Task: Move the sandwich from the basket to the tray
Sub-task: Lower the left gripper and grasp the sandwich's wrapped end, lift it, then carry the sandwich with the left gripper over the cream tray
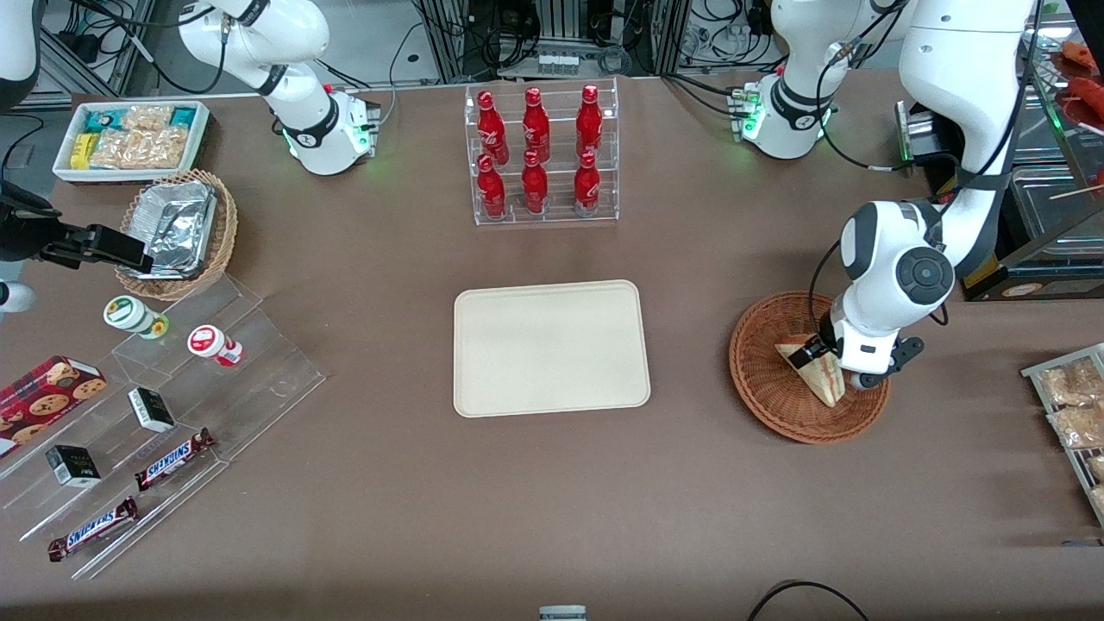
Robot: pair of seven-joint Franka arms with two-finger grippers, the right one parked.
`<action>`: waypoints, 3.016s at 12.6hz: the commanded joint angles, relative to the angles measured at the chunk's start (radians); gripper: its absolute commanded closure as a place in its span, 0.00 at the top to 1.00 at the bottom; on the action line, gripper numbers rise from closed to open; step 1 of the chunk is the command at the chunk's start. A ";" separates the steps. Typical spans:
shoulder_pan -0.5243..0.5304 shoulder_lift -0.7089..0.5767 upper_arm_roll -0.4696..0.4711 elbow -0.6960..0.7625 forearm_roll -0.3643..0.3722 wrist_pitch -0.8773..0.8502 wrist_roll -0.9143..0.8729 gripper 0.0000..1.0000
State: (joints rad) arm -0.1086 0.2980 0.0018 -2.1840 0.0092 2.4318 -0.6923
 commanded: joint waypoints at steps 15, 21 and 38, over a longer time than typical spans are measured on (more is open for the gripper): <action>-0.331 0.142 -0.011 0.470 0.000 -0.459 0.034 0.00; -0.554 0.364 -0.013 0.737 -0.038 -0.473 -0.060 0.00; -0.700 0.598 -0.020 0.992 -0.044 -0.459 -0.371 0.55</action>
State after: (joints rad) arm -0.7971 0.8684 -0.0262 -1.2384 -0.0220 1.9917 -1.0402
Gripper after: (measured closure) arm 0.841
